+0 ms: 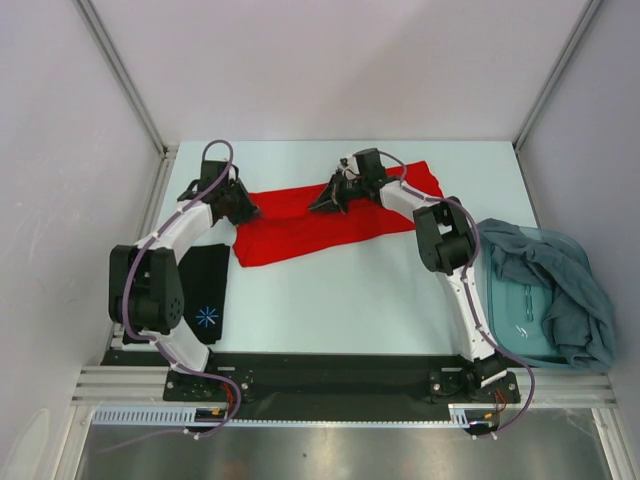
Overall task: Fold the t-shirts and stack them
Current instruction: Fold the tshirt
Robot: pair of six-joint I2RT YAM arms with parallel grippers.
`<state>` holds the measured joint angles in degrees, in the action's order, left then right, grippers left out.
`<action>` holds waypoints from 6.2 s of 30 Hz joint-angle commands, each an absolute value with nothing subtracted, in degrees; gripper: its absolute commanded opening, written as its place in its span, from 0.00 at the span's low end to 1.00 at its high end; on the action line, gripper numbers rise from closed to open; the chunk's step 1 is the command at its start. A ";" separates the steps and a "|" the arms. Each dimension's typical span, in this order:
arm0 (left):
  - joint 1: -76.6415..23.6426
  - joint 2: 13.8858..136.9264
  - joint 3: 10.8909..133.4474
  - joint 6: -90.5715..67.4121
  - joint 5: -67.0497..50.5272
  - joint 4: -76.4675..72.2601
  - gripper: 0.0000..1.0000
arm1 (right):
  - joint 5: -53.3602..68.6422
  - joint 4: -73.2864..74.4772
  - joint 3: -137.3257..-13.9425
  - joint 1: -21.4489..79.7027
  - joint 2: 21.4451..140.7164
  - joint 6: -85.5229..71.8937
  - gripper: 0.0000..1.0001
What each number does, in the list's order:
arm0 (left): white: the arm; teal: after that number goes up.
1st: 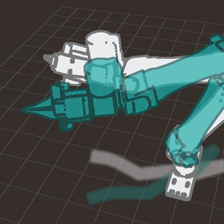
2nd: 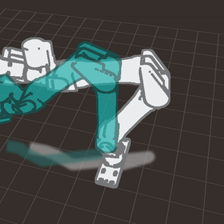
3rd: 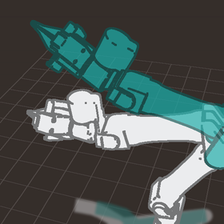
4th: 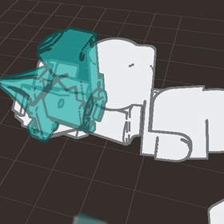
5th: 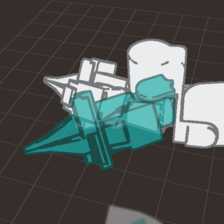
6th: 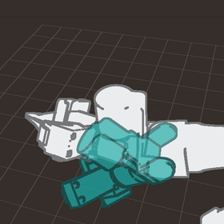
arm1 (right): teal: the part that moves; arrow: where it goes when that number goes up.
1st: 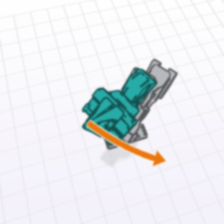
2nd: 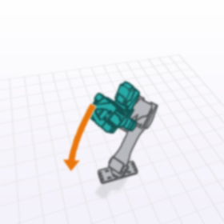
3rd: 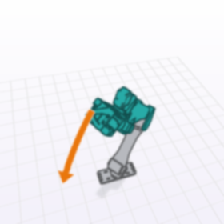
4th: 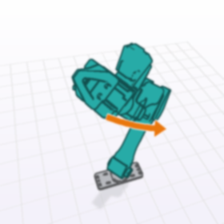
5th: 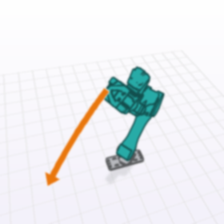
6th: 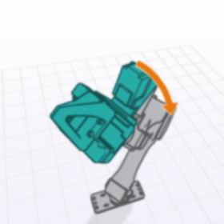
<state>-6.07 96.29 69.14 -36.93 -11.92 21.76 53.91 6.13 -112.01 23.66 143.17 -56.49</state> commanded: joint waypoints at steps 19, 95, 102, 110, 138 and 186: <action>-6.24 91.41 58.89 -36.83 -17.67 19.07 0.00 | 55.02 7.21 -98.97 24.26 131.92 -51.60 0.01; -1.67 113.38 74.79 -37.79 -13.55 12.31 0.00 | 43.51 11.43 -119.88 22.41 148.01 -47.20 0.02; -1.67 113.29 72.86 -37.18 -11.16 9.85 0.00 | 42.28 10.72 -119.97 22.06 149.06 -46.58 0.01; -2.20 109.44 74.09 -31.66 -5.38 12.74 0.38 | 42.71 14.05 -123.48 21.09 150.64 -44.48 0.18; -6.07 114.26 73.74 -30.33 -8.97 12.92 0.26 | 45.79 -3.69 -114.08 27.96 147.74 -53.70 0.17; -12.74 82.08 36.38 -83.41 9.22 13.18 0.70 | 8.79 19.95 -79.10 -3.78 115.74 -39.64 0.69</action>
